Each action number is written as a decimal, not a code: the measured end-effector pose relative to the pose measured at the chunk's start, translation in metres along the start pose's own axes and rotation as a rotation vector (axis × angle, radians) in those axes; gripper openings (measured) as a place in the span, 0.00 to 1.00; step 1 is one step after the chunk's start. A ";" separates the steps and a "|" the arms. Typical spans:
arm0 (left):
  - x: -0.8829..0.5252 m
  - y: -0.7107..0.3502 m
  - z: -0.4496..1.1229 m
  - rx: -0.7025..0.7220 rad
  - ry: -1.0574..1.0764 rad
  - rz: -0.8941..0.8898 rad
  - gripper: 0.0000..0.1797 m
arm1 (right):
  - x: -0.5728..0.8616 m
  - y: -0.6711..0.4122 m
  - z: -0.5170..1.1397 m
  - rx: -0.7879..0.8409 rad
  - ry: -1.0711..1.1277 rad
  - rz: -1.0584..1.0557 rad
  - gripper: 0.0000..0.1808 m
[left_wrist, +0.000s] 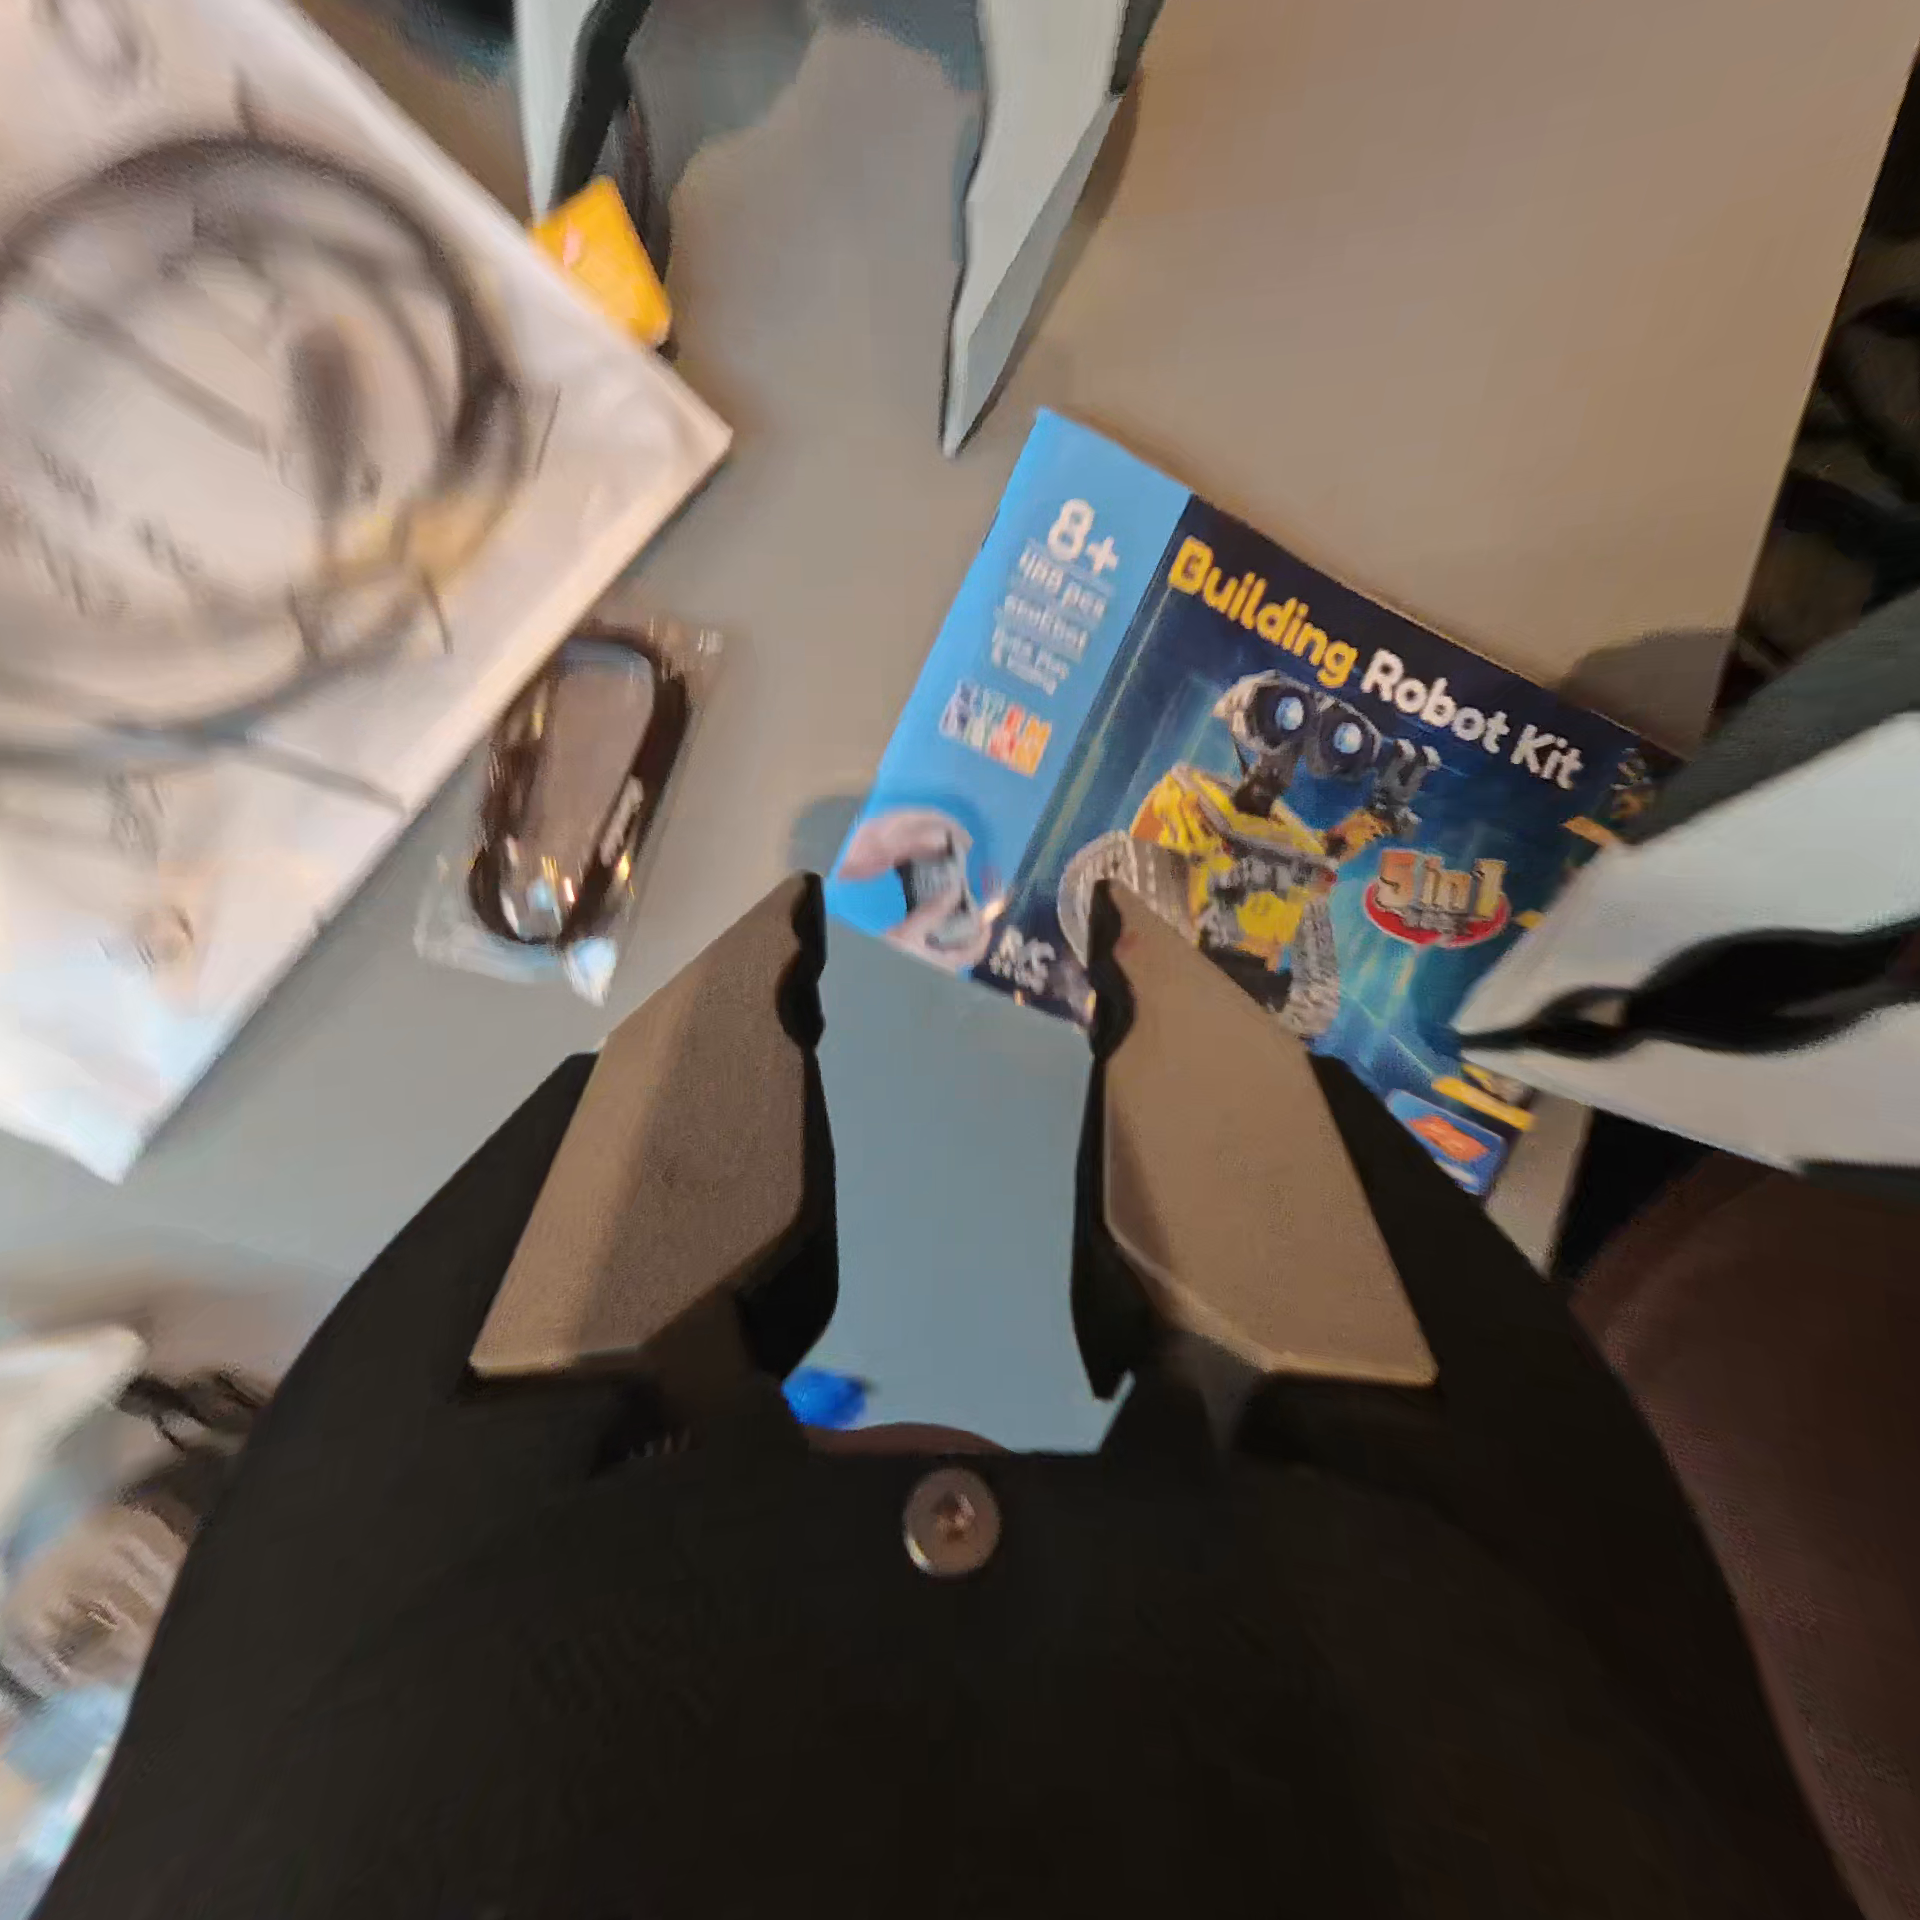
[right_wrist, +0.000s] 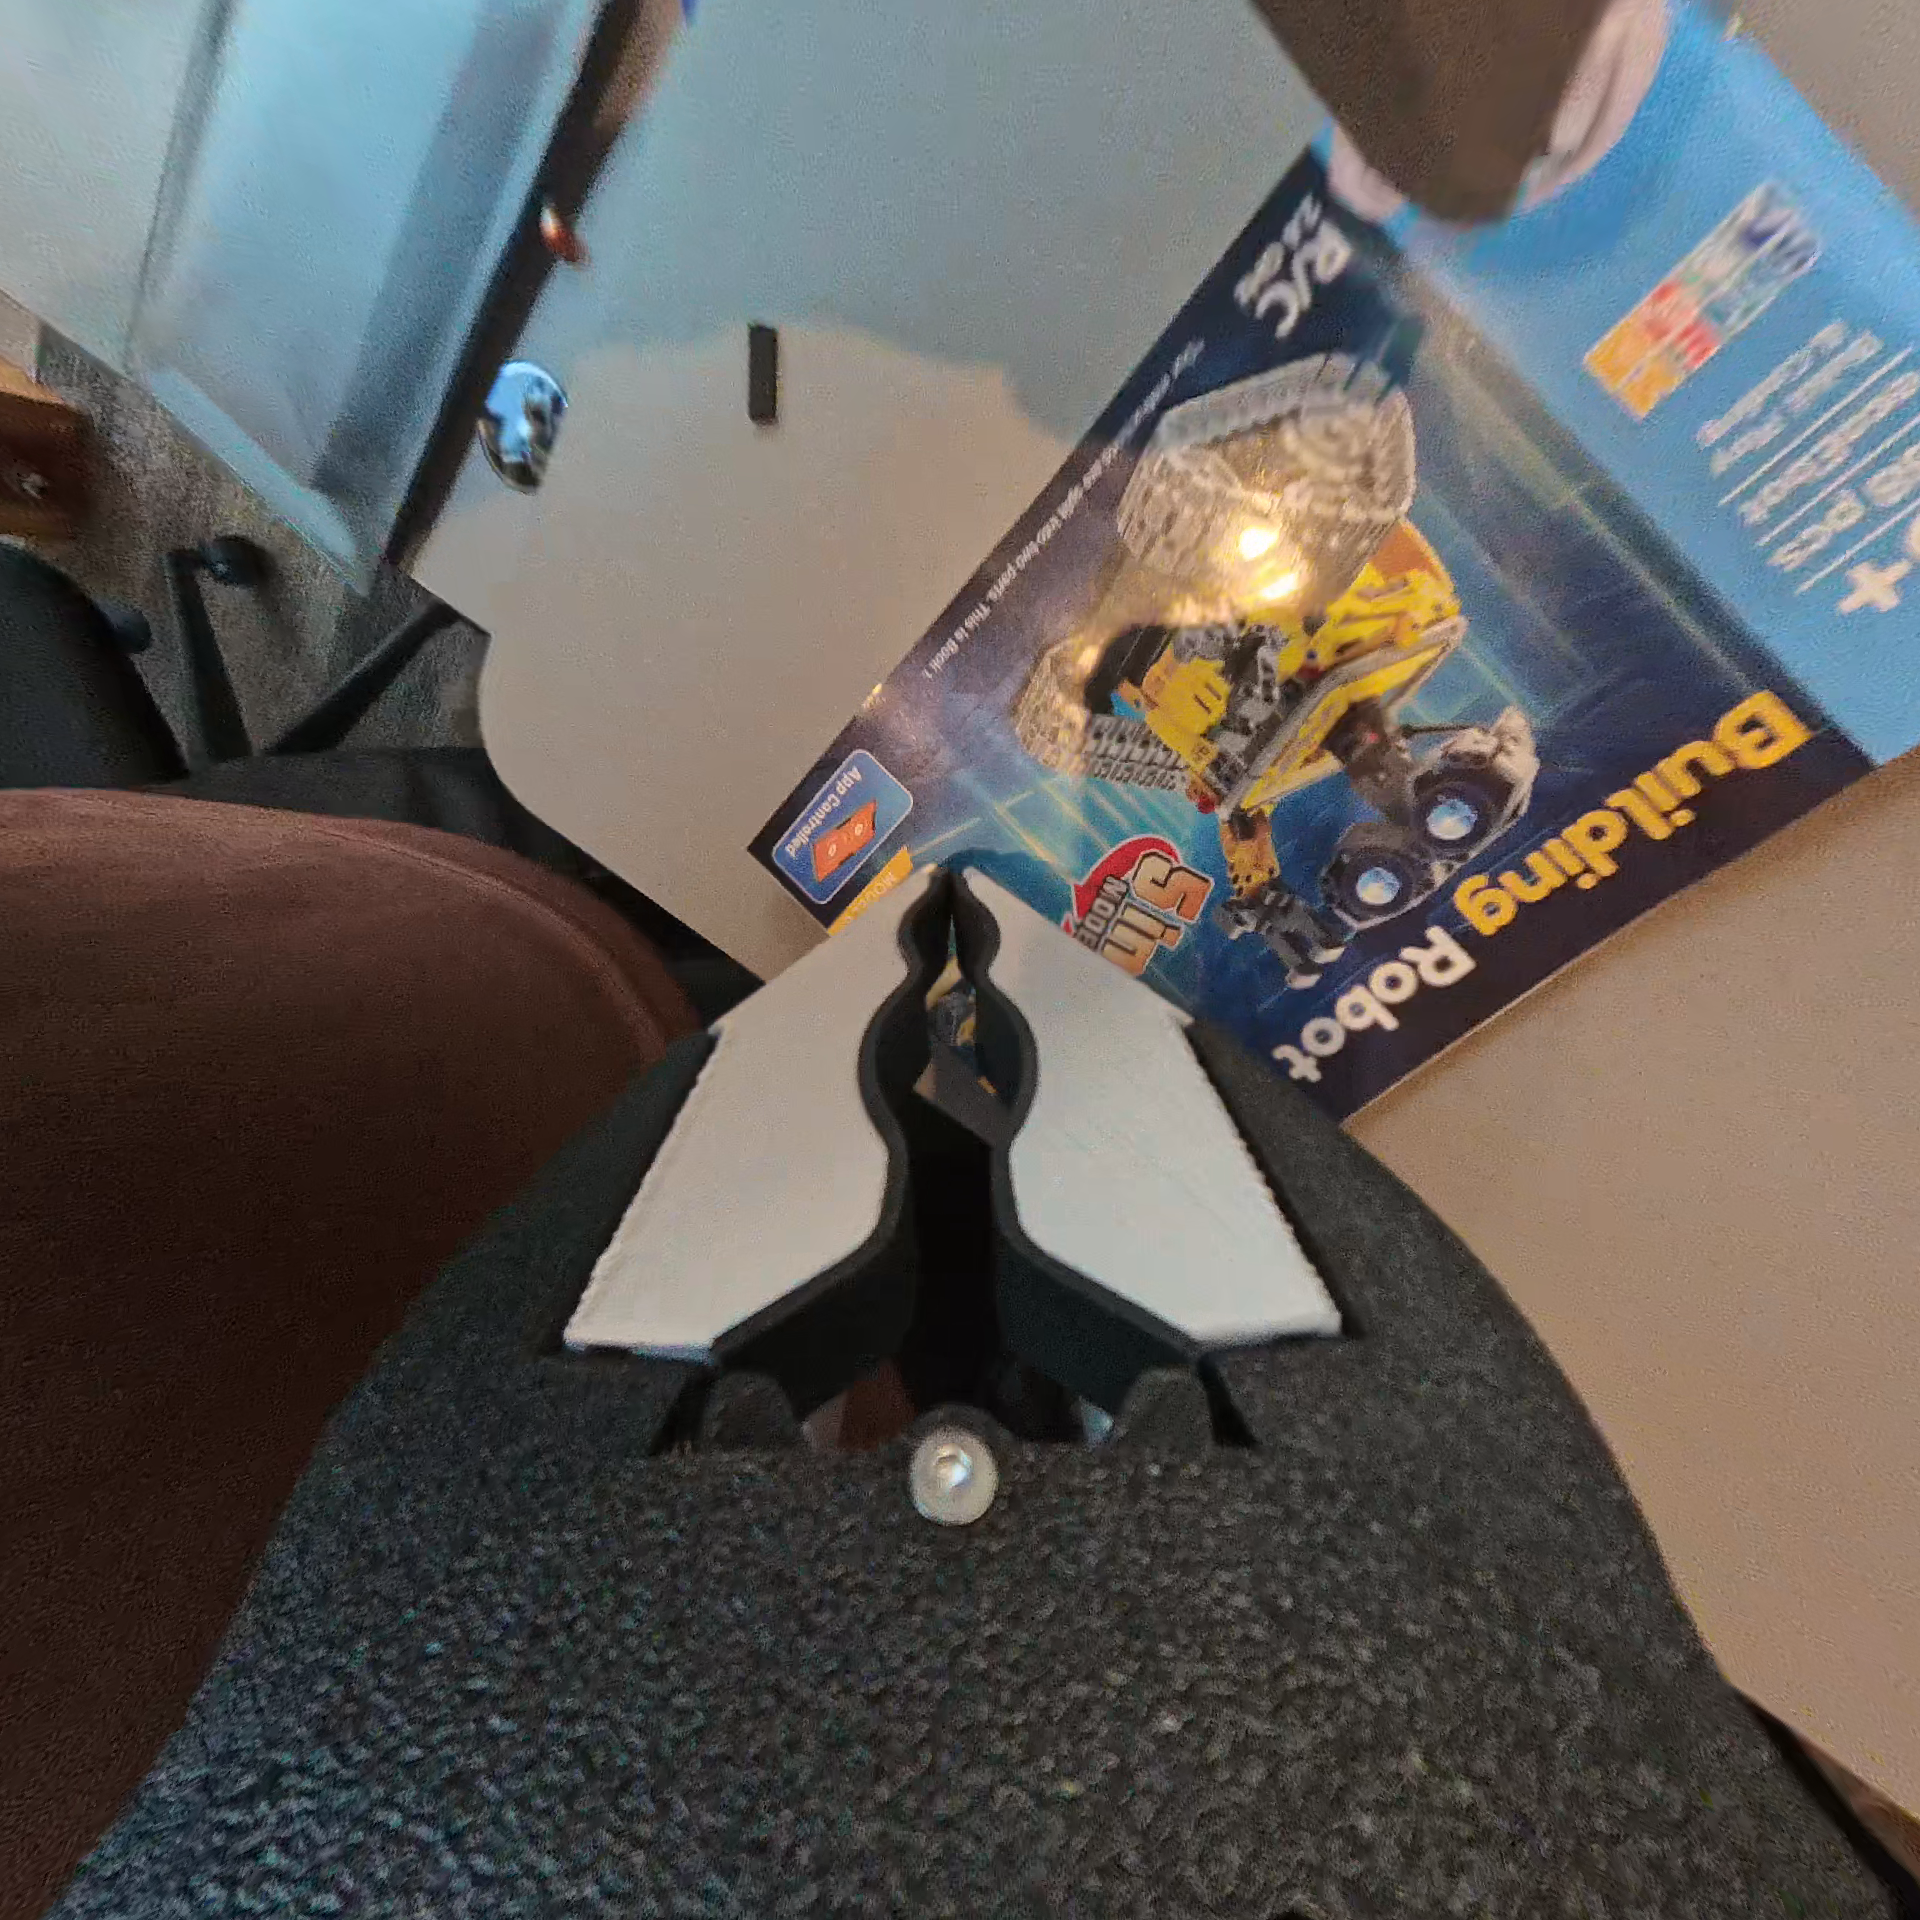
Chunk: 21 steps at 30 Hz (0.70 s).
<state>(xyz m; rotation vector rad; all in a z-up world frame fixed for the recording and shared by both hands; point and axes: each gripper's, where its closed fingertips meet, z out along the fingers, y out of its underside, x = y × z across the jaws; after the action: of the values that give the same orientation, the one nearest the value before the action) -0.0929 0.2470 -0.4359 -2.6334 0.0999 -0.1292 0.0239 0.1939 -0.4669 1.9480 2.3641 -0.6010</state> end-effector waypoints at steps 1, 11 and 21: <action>0.000 -0.007 0.006 0.001 -0.019 0.081 0.24 | -0.001 -0.005 -0.008 0.044 0.014 -0.027 0.00; -0.006 0.022 0.037 -0.156 -0.165 0.268 0.00 | 0.030 0.038 -0.004 -0.099 0.042 0.080 0.00; 0.040 0.065 0.017 -0.257 -0.125 0.183 0.00 | 0.115 0.042 -0.029 -0.150 0.228 0.073 0.00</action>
<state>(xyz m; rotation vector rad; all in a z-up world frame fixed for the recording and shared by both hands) -0.0548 0.1943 -0.4789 -2.8627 0.3335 0.1187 0.0447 0.3172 -0.4807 2.1244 2.3661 -0.2000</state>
